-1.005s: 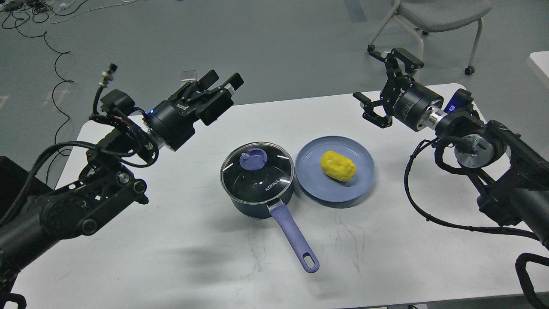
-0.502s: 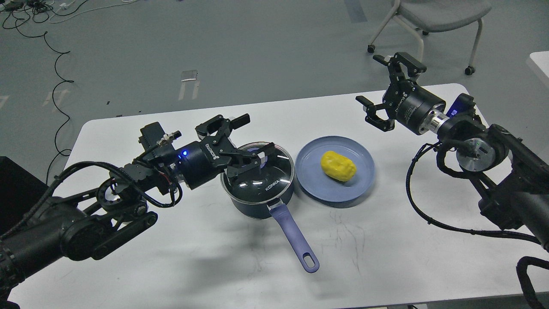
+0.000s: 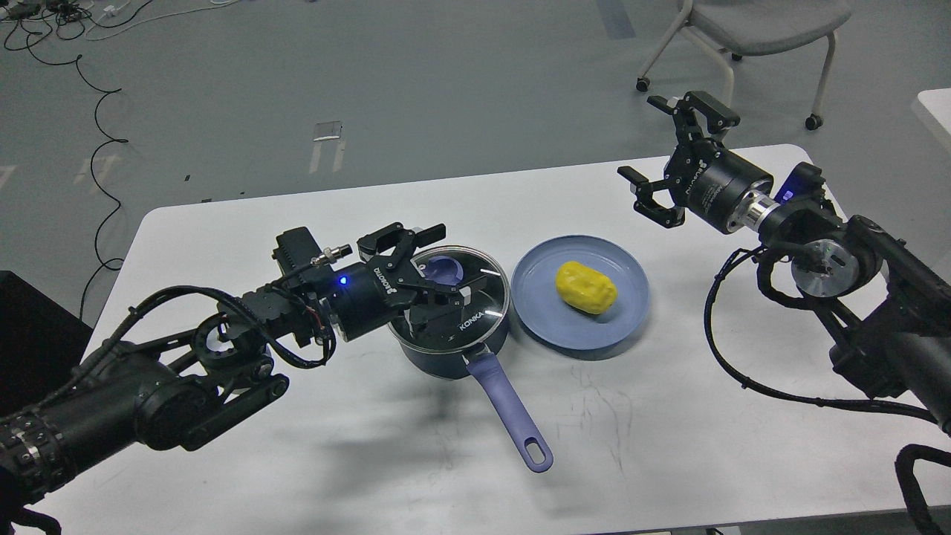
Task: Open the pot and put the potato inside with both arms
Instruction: 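Lower the left gripper onto the purple lid knob and close it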
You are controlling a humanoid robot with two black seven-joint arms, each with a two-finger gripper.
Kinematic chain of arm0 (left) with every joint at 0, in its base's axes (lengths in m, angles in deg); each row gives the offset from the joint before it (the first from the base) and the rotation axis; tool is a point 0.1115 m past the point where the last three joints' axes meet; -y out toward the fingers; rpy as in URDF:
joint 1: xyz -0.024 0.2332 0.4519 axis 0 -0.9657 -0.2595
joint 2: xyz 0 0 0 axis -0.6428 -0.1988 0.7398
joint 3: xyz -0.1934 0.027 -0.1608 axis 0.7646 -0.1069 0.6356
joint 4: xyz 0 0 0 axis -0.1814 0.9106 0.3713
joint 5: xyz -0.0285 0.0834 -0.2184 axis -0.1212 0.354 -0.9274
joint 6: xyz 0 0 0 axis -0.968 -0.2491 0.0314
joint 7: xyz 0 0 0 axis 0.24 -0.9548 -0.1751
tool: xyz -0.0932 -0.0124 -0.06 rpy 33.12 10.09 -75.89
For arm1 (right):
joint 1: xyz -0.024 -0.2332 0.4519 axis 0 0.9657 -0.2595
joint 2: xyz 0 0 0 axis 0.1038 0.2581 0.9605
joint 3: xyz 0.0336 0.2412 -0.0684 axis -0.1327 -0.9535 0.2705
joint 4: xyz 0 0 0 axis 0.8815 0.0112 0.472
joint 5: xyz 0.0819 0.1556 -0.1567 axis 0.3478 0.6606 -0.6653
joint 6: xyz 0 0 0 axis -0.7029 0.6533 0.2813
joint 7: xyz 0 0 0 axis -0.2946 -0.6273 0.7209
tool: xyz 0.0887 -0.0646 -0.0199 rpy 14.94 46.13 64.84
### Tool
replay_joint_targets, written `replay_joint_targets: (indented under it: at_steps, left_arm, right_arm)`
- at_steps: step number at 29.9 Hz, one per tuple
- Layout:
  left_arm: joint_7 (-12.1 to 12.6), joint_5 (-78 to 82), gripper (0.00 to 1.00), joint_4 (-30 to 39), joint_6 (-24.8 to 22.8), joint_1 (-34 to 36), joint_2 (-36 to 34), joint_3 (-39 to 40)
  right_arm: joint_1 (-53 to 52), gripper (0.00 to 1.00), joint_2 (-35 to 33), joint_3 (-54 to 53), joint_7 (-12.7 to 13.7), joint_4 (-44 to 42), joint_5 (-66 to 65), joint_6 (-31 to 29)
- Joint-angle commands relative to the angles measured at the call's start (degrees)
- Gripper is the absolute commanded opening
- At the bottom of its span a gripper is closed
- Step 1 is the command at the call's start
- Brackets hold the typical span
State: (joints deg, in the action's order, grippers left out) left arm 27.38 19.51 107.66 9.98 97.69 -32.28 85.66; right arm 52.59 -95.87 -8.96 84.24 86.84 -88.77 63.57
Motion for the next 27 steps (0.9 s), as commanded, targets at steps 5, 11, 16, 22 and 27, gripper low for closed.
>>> replay_joint_targets:
  at_steps: [5,11,16,22,27]
  left_arm:
    - [-0.1,-0.01,0.98,-2.36,0.09,-0.31,0.18,-0.24]
    - [-0.32,0.16,0.98,-2.63,0.18,-0.84,0.18,-0.33]
    - [-0.32,0.86,0.98,-2.71,0.36,-0.84,0.53,-0.33]
    - [-0.32,1.04,0.98,-3.68,0.36,-0.84,0.97,-0.33]
    - [-0.32,1.04,0.98,-4.38,0.36,-0.93,1.15,-1.55]
  right_arm:
    - [0.17,1.0,0.0,0.0,0.01,-0.08,0.0,0.0]
    - [0.25,1.0,0.0,0.0,0.01,-0.08,0.0,0.0]
    - [0.34,1.0,0.0,0.0,0.01,-0.08,0.0,0.0]
    - [0.69,1.0,0.0,0.0,0.01,-0.08,0.0,0.0]
    - [0.78,1.0,-0.09,0.0,0.01,-0.08,-0.09,0.0]
